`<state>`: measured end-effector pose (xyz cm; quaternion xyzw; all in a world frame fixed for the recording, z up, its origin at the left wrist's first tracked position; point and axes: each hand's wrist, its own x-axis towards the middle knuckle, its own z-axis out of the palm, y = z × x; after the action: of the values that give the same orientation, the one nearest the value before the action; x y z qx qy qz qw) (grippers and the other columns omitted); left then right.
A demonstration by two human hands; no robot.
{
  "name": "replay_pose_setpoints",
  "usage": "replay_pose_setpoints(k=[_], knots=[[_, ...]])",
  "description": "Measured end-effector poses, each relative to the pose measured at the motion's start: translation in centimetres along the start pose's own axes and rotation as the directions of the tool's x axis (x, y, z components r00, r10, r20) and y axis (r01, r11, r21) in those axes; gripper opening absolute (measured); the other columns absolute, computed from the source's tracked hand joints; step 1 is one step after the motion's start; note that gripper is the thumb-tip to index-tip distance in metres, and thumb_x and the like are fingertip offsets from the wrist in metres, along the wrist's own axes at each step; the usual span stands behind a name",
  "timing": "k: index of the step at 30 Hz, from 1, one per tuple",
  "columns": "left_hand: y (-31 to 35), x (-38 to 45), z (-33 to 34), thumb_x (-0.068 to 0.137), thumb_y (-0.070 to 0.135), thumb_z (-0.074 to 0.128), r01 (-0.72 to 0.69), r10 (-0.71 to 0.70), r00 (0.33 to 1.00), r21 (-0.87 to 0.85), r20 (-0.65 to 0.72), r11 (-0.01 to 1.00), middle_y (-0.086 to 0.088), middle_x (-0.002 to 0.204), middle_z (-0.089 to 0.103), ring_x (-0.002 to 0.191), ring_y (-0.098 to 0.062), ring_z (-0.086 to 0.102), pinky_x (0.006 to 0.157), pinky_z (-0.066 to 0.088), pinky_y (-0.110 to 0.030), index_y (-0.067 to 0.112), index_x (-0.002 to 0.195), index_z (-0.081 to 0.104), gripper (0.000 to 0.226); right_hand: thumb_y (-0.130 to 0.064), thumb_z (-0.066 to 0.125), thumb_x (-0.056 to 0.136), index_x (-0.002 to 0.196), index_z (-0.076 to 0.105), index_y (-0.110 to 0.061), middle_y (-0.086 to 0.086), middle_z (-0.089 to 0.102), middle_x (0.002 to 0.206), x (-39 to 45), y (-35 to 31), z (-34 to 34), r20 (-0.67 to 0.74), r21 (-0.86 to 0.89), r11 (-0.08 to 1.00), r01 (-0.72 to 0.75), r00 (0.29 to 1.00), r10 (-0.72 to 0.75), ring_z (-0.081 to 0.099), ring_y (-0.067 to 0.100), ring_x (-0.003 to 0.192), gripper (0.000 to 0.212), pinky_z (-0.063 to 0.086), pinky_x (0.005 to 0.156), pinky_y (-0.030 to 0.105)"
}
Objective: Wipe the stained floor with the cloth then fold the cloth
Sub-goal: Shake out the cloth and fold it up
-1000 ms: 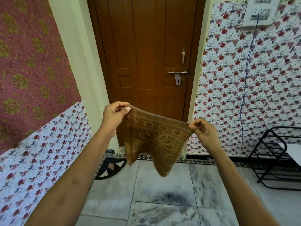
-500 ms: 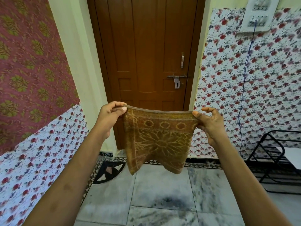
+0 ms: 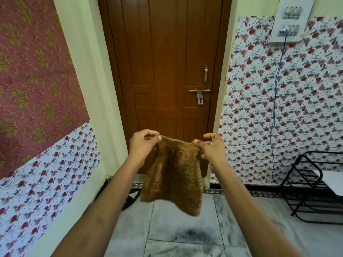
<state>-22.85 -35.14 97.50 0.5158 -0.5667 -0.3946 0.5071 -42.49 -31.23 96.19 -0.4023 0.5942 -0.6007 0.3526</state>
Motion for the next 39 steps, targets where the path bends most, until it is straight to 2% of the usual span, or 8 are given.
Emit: replay_pose_setpoints(k=[7,13,19,23,27,29,34,39], knots=[[-1.3,-2.8,2.8,0.079,0.013,0.072,-0.182,0.167,0.981,0.171,0.096,0.968,0.008,0.085,0.068,0.084,-0.007,0.063,0.077,0.055,-0.03,0.022,0.089,0.07,0.014,-0.017,0.072,0.079,0.086,0.049,-0.03,0.009,0.065,0.101,-1.8,2.0,4.0,0.026,0.045,0.997,-0.07,0.997,0.069,0.068,0.02,0.085,0.028,0.058,0.076,0.038],[-1.9,-3.7,3.2,0.078,0.018,0.073,-0.189,0.182,0.981,0.139,0.066,0.972,0.01,0.084,0.067,0.082,0.0,0.062,0.071,0.049,-0.015,0.019,0.092,0.07,0.014,-0.014,0.062,0.089,0.119,0.054,-0.011,0.01,0.068,0.095,-2.9,1.9,4.0,0.05,0.141,0.982,-0.127,0.991,0.121,0.069,0.018,0.08,0.032,0.058,0.075,0.032],[-2.6,-3.9,2.5,0.08,0.017,0.07,-0.175,0.161,0.981,0.151,0.105,0.973,0.005,0.091,0.069,0.087,-0.005,0.063,0.077,0.053,-0.022,0.018,0.097,0.069,0.017,-0.02,0.039,0.1,0.131,0.042,-0.015,0.008,0.069,0.09,-4.2,0.9,3.1,0.247,0.325,0.92,-0.221,0.958,0.143,0.067,0.013,0.08,0.032,0.054,0.074,0.024],[-1.5,-3.4,1.5,0.086,0.007,0.058,-0.098,0.088,0.99,0.092,0.113,0.991,0.007,0.089,0.067,0.091,-0.005,0.059,0.074,0.046,-0.017,0.024,0.084,0.069,0.02,-0.019,0.052,0.093,0.117,0.054,-0.017,0.003,0.064,0.113,-3.7,2.1,2.2,0.152,0.013,0.997,0.082,0.985,-0.083,0.058,0.013,0.103,0.024,0.048,0.087,0.031],[-0.3,-3.1,-0.1,0.087,0.004,0.049,0.0,0.02,0.972,-0.085,0.234,0.996,0.001,0.082,0.067,0.09,-0.018,0.056,0.078,0.043,-0.031,0.022,0.078,0.07,0.029,-0.057,0.07,0.064,0.141,0.022,-0.037,-0.001,0.028,0.149,-2.7,3.0,0.9,0.355,-0.321,0.915,0.245,0.927,-0.123,0.022,0.02,0.137,0.093,0.021,0.112,0.052],[0.2,-2.9,-0.7,0.088,0.002,0.045,-0.024,0.058,0.955,-0.117,0.291,0.993,0.005,0.071,0.065,0.08,-0.015,0.053,0.068,0.039,-0.029,0.019,0.078,0.069,0.031,-0.053,0.077,0.061,0.144,0.017,-0.033,0.001,0.024,0.151,-2.3,2.5,0.7,0.45,-0.33,0.915,0.234,0.891,-0.065,0.022,0.022,0.138,0.104,0.021,0.113,0.051],[0.6,-2.7,-2.2,0.077,0.011,0.049,-0.044,0.073,0.939,-0.094,0.337,0.995,0.011,0.063,0.061,0.074,-0.013,0.05,0.072,0.039,-0.03,0.024,0.07,0.069,0.025,-0.02,0.068,0.082,0.103,0.064,-0.027,-0.01,0.068,0.099,-1.7,1.7,0.0,0.607,-0.125,0.969,0.214,0.789,-0.095,0.063,0.011,0.099,0.022,0.05,0.091,0.028],[0.3,-2.7,-4.4,0.07,0.02,0.045,-0.083,0.048,0.907,0.065,0.419,0.994,0.005,0.077,0.061,0.086,-0.02,0.052,0.09,0.039,-0.045,0.026,0.078,0.067,0.024,-0.017,0.055,0.091,0.098,0.065,-0.019,-0.007,0.07,0.088,-2.1,1.6,0.6,0.586,0.105,0.987,0.124,0.794,-0.162,0.065,0.007,0.086,0.012,0.051,0.078,0.022]])
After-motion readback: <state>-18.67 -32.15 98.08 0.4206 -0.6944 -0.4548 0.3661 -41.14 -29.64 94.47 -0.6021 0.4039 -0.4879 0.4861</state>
